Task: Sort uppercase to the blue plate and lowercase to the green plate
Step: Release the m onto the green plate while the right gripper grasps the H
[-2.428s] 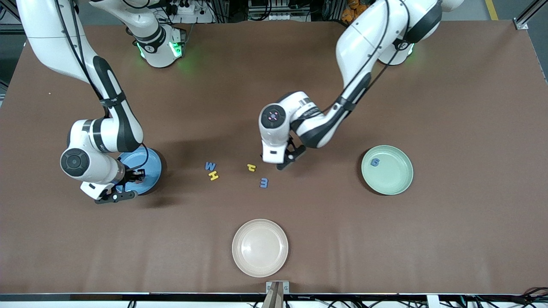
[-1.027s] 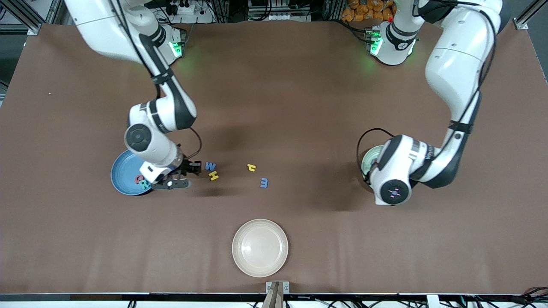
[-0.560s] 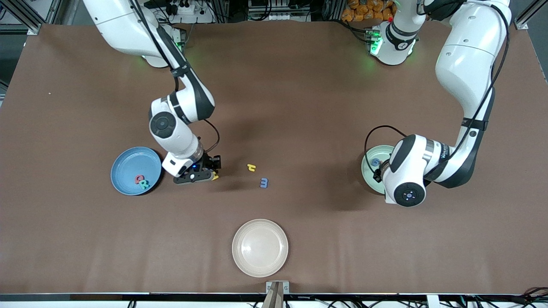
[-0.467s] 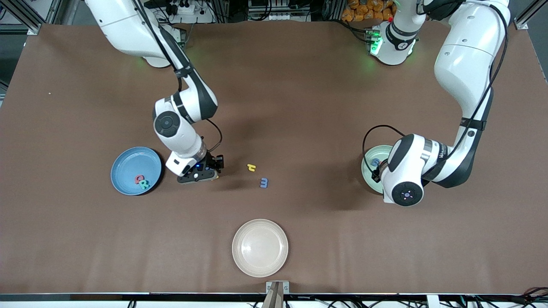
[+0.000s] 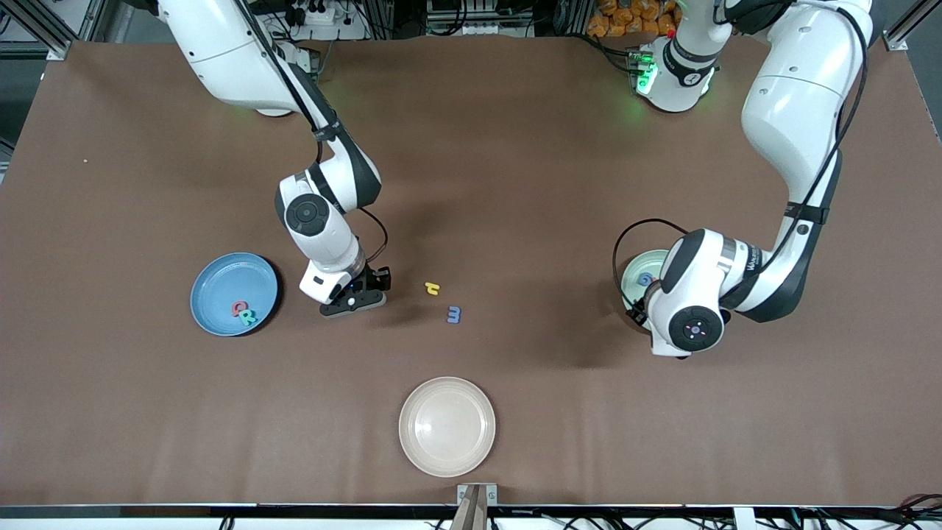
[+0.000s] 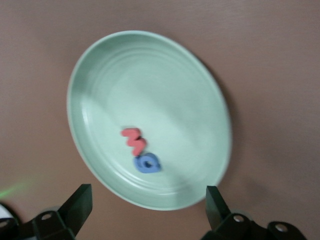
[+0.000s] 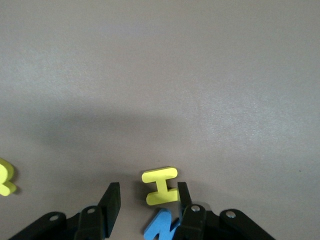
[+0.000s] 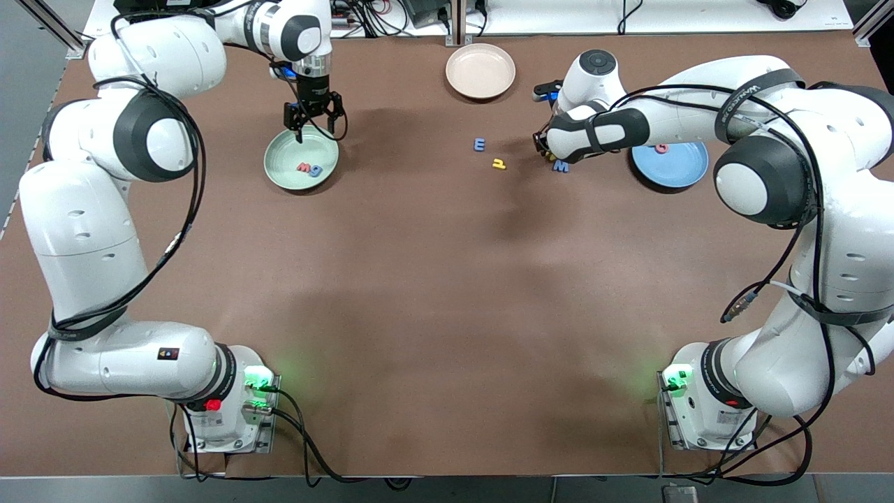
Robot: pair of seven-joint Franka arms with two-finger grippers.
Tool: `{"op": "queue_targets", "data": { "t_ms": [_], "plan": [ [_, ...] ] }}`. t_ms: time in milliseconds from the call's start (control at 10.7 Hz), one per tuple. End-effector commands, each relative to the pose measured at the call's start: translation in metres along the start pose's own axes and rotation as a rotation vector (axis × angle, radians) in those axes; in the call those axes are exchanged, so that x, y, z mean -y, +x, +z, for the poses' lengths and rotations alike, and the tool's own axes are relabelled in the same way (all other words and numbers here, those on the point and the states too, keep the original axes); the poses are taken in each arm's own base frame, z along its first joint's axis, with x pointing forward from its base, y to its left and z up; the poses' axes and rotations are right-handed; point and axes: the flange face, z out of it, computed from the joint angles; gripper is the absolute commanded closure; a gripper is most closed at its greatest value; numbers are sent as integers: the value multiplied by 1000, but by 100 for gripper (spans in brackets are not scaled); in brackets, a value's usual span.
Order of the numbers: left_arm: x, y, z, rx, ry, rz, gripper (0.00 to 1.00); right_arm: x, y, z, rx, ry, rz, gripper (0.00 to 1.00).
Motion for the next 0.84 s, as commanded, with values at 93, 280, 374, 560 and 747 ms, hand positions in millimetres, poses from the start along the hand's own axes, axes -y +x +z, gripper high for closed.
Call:
{"op": "queue_targets", "data": {
  "t_ms": [93, 280, 374, 560, 747],
  "plan": [
    [-24, -29, -14, -50, -95, 39, 0, 0, -1, 8, -20, -18, -41, 47],
    [-33, -35, -20, -71, -146, 29, 0, 0, -1, 9, -27, -16, -40, 48],
    [-36, -37, -23, -79, -167, 24, 0, 0, -2, 14, -26, -18, -43, 48],
    [-45, -49, -27, -97, -200, 43, 0, -3, -3, 18, -30, -24, -53, 49],
    [-50, -49, -24, -103, -222, 42, 0, -2, -3, 20, -35, -23, -54, 51]
  ]
}}
